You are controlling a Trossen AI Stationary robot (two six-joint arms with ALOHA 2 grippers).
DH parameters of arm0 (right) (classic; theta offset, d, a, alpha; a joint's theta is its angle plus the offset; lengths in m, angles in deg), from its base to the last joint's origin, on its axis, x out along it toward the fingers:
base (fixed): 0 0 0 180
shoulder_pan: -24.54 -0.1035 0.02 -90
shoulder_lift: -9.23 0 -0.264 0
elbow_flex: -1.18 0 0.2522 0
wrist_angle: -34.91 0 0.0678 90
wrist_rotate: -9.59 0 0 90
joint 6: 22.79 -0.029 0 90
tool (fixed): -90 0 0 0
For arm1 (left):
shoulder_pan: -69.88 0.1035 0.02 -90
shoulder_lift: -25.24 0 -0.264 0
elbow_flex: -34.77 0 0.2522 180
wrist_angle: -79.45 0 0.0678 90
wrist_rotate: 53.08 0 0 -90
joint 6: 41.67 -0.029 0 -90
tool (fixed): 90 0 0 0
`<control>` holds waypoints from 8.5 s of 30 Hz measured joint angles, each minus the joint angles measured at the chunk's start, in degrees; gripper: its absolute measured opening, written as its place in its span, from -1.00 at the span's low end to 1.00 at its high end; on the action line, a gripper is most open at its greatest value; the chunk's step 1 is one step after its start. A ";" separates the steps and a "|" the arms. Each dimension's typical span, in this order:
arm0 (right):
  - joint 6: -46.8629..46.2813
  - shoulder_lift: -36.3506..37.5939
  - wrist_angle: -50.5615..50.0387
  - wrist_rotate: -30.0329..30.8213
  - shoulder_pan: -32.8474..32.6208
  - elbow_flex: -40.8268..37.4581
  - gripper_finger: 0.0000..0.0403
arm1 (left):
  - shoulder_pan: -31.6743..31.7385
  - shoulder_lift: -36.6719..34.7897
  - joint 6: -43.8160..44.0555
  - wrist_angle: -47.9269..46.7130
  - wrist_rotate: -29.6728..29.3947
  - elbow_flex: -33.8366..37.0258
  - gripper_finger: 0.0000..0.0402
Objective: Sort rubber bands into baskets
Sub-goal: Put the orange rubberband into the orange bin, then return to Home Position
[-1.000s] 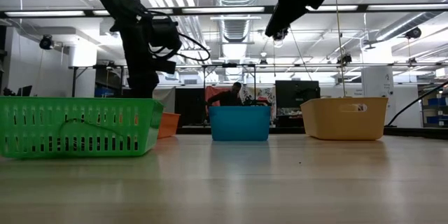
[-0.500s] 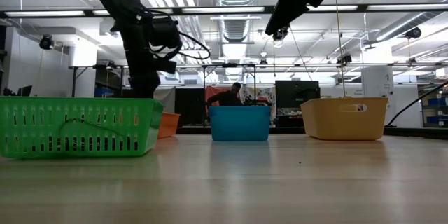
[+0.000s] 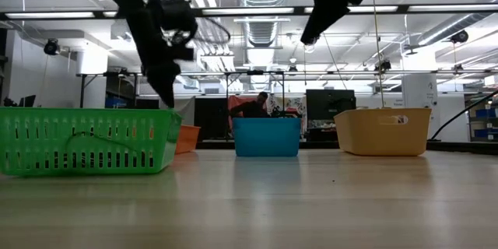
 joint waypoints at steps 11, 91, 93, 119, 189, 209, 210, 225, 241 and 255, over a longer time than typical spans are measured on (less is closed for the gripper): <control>-16.43 0.00 -9.19 -24.87 -0.31 0.00 -0.01 | -15.76 -13.12 8.61 3.37 -0.58 0.07 -0.29; -83.00 3.60 6.81 -20.91 -31.28 -25.55 -0.96 | -54.38 -11.64 14.61 17.63 -23.35 0.46 -0.29; -78.28 5.83 7.61 -12.43 -30.56 -25.55 -0.96 | -54.37 -11.64 11.08 23.07 -20.56 1.38 -0.29; 25.29 0.21 81.42 -7.34 -13.48 -25.04 -0.96 | -54.18 -11.64 11.81 69.88 -5.46 21.68 -0.29; 13.48 0.15 53.63 9.94 -2.30 -16.29 -0.06 | 10.14 -12.69 18.50 22.70 20.14 15.96 -1.00; 11.00 0.02 51.13 8.00 0.09 -17.03 -0.07 | 11.45 -9.14 16.11 21.51 19.31 15.98 -0.71; 10.86 0.02 50.85 7.50 0.15 -17.03 -0.07 | 11.45 -9.14 16.15 21.54 19.30 15.98 -0.66; 18.93 10.07 63.99 -1.89 1.33 -31.07 -0.07 | -12.92 -43.67 11.45 35.37 23.89 25.61 -0.41; 22.67 51.61 73.94 -11.37 2.84 -55.79 -0.07 | -36.65 -84.22 3.43 38.31 -0.15 42.37 -0.56; 22.59 84.18 71.58 -17.96 2.60 -74.05 -0.22 | -36.62 -84.31 -0.29 45.82 3.55 55.93 -0.61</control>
